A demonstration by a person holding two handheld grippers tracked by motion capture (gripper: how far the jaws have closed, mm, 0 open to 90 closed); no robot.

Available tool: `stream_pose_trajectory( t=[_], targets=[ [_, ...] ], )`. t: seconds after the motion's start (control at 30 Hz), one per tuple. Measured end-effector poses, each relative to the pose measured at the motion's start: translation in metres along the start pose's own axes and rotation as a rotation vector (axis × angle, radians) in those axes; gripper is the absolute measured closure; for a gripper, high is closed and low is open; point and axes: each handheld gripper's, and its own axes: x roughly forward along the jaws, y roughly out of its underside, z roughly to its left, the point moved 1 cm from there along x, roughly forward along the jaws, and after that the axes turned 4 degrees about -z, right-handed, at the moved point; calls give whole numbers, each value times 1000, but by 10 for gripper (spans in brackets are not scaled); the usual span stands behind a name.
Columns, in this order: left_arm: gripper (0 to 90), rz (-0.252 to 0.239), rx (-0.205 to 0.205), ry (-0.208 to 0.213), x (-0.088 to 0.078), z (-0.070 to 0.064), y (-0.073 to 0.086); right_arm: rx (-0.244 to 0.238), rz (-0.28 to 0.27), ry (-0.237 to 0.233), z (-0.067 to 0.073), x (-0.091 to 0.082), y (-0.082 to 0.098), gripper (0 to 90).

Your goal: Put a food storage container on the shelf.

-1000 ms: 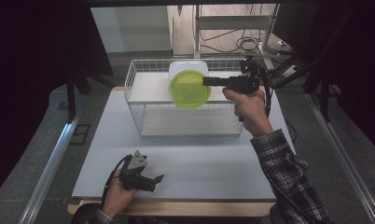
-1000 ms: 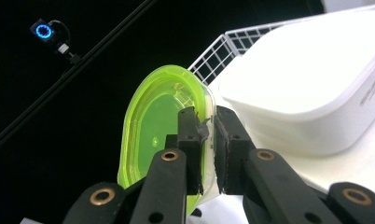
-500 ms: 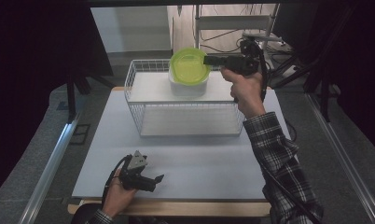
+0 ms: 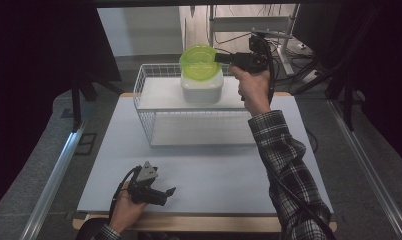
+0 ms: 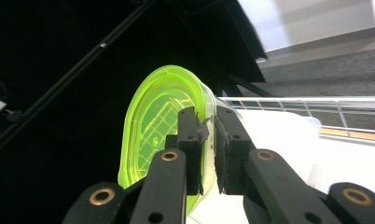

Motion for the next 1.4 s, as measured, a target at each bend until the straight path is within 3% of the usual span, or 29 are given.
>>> stream_pose_trajectory(
  t=[0.17,0.3,0.5,0.73,0.8,0.9,0.93,1.03,1.2,1.3,1.4],
  targets=[
    [27,2,0,0,0,0,0,-11,-3,35,3,2,-1,809],
    [27,2,2,0,0,0,0,-50,2,153,11,7,-2,781],
    [27,6,1,2,1,0,0,-34,4,211,9,11,-5,726],
    [27,7,1,4,1,0,0,-11,2,198,2,14,-4,671],
    [27,6,1,3,1,0,0,-18,-4,195,1,13,-4,611],
    [27,5,1,2,1,0,0,-60,-20,182,2,11,-5,426],
    [27,5,1,2,1,0,0,-60,-20,182,2,11,-5,426],
    [27,5,1,1,1,0,0,-105,-31,167,2,5,-6,290],
    [27,2,1,1,1,0,0,-132,-30,130,2,-1,-3,222],
    [26,2,1,0,0,0,0,-182,-15,116,4,-8,3,179],
    [26,-6,-6,4,0,0,0,-203,-3,112,5,-11,8,163]
  ],
)
